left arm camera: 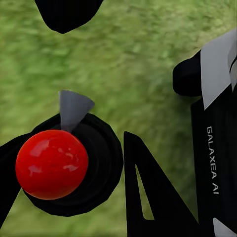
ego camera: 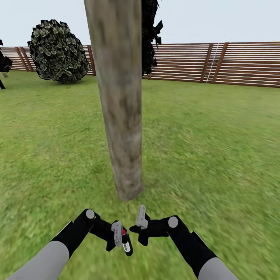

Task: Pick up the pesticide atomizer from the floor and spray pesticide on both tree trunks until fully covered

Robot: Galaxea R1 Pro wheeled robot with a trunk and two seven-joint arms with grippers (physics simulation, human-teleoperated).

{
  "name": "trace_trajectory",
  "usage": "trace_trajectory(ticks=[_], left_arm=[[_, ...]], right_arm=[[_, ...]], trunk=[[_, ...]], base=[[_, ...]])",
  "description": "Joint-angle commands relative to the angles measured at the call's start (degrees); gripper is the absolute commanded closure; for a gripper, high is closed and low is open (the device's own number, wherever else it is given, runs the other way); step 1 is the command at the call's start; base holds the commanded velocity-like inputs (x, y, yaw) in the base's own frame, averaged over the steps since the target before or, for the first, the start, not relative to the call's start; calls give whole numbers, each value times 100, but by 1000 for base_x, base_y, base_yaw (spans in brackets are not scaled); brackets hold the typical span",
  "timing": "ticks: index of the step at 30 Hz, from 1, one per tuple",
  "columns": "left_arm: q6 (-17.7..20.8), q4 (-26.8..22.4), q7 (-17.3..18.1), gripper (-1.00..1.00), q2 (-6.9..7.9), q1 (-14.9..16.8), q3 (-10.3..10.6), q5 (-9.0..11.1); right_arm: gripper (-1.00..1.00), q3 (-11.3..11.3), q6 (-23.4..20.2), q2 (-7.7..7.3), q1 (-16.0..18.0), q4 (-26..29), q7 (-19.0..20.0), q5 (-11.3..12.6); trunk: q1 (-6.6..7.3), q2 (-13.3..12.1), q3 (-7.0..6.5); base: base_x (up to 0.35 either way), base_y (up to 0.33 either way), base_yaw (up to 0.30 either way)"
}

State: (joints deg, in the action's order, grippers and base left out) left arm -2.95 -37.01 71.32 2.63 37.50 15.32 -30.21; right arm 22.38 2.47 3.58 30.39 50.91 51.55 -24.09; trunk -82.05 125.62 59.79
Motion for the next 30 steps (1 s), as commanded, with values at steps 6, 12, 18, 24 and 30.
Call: trace_trajectory(ticks=[6, 12, 18, 24, 30], left_arm=[[-30, -100, 8, 100, 1, -3, 15, -12], [-30, -156, 72, 100, -7, -6, 15, -11], [-30, -165, 115, 100, -12, -6, 13, -11], [-201, -159, 119, 100, -16, -6, 7, -11], [-237, -158, 120, 100, -35, -6, 6, -11]], right_arm=[[100, -5, 25, 2, 2, 6, 13, -52], [100, -5, 25, 2, 2, 6, 13, -52], [100, -5, 25, 2, 2, 6, 13, -52], [100, -5, 25, 2, 2, 5, 13, -52], [100, -5, 25, 2, 2, 6, 13, -52]], trunk=[[1, 2, 5], [1, 2, 5], [1, 2, 5], [1, 2, 5], [1, 2, 5]], base=[[0, 0, 0], [0, 0, 0], [0, 0, 0], [0, 0, 0], [0, 0, 0]])
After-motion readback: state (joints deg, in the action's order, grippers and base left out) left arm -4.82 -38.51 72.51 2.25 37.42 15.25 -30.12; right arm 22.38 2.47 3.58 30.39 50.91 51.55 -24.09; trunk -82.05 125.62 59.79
